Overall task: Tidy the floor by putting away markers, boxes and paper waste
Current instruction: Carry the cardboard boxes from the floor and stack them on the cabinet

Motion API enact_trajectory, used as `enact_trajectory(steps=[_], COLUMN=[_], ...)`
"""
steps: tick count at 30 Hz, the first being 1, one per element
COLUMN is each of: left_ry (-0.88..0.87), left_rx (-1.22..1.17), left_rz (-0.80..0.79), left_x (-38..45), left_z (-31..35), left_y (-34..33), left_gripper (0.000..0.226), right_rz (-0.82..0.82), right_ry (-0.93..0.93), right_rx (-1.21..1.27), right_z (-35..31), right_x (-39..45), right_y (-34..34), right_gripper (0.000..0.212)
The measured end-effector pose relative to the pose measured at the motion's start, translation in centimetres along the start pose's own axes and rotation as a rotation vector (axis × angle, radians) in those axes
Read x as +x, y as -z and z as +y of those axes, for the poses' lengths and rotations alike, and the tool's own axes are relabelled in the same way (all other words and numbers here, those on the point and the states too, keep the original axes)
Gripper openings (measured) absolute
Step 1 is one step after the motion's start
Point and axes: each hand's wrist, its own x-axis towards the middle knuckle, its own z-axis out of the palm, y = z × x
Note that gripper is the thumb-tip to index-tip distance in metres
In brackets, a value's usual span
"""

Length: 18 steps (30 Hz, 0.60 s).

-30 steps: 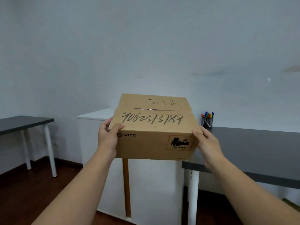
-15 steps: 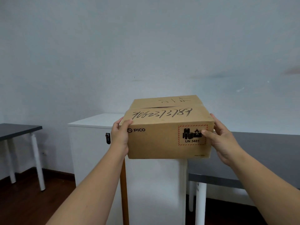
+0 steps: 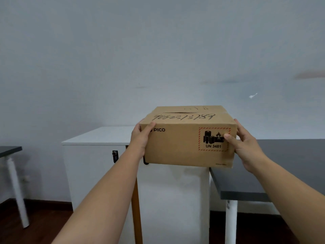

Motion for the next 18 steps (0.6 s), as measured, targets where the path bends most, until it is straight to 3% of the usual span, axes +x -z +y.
enact_trajectory(steps=[3, 6, 10, 13, 16, 18], left_ry=[-0.051, -0.142, -0.202, -0.214, -0.251, -0.336], left_rx=[0.132, 0.313, 0.561, 0.465, 0.346, 0.335], left_rz=[-0.003, 0.153, 0.154, 0.077, 0.022, -0.041], left_x=[2.4, 4.7, 7.3, 9.4, 10.3, 10.2], left_z=[0.0, -0.5, -1.5, -1.8, -1.4, -1.1], left_y=[1.3, 2.3, 3.7, 4.8, 5.7, 6.1], left_gripper=[0.081, 0.103, 0.103, 0.084, 0.077, 0.089], right_rz=[0.038, 0.035, -0.082, -0.262, -0.208, -0.116], right_ry=[0.039, 0.085, 0.017, -0.08, -0.107, -0.143], right_rx=[-0.044, -0.14, -0.219, -0.254, -0.332, -0.369], right_z=[-0.4, -0.7, -0.6, 0.1, 1.6, 2.6], right_x=[0.4, 1.0, 2.7, 3.9, 5.8, 7.2], right_y=[-3.0, -7.1, -12.5, -15.1, -16.1, -16.2], right_gripper=[0.058, 0.05, 0.056, 0.044, 0.041, 0.042])
